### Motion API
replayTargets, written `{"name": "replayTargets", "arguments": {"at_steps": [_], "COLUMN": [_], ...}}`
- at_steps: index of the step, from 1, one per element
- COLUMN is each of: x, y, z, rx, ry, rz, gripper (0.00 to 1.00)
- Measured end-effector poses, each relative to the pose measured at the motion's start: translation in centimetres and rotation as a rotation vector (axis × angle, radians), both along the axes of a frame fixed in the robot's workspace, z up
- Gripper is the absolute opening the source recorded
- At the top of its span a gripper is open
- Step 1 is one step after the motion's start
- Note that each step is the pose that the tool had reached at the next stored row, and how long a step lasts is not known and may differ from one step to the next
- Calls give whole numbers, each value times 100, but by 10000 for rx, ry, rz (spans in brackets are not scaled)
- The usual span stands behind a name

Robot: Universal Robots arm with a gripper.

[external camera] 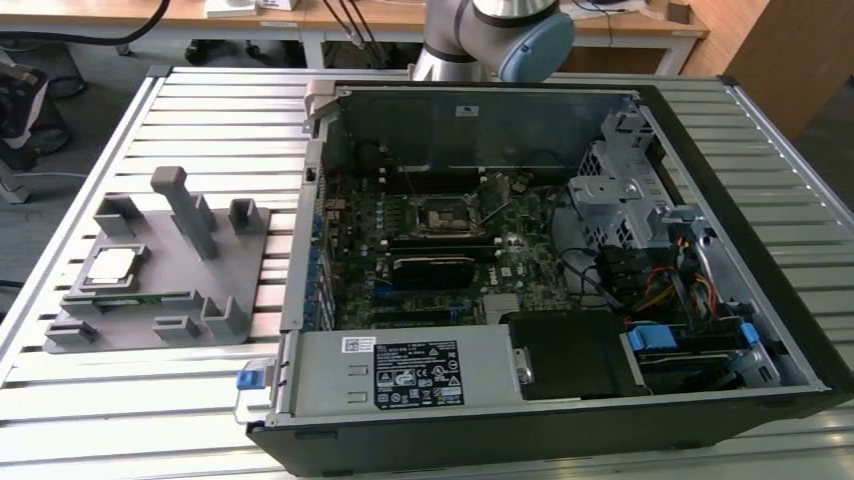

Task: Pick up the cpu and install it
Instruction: 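Pick up the cpu and move it towards the insertion slot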

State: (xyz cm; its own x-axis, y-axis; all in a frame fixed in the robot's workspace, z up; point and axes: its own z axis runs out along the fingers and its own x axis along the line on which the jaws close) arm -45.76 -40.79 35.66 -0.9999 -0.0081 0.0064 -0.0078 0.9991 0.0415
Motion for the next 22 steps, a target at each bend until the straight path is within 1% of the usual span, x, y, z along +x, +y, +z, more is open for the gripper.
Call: {"name": "replayTargets", "arguments": {"at_steps": [1,3,7,8,9,11,12,14,15,17,18,20,21,22], "x": [0,0,0,0,0,-1,0,0,0,0,0,0,0,0], "y": [0,0,-1,0,1,-8,-10,-19,-21,-27,-27,-27,-27,-27], "z": [-2,-9,-35,-42,-45,-46,-46,-53,-59,-78,-86,-104,-115,-125], "rx": [-2,-3,-6,-22,-64,-75,-75,-75,-75,-73,-74,-73,-73,-73], "ry": [1,3,1,0,-1,-1,-2,13,15,16,17,18,17,17], "rz": [94,85,-471,-549,-583,-587,-587,-586,-588,-587,-588,-587,-587,-587], "gripper": [11,11,11,11,11,11,13,24,24,36,36,47,47,53]}}
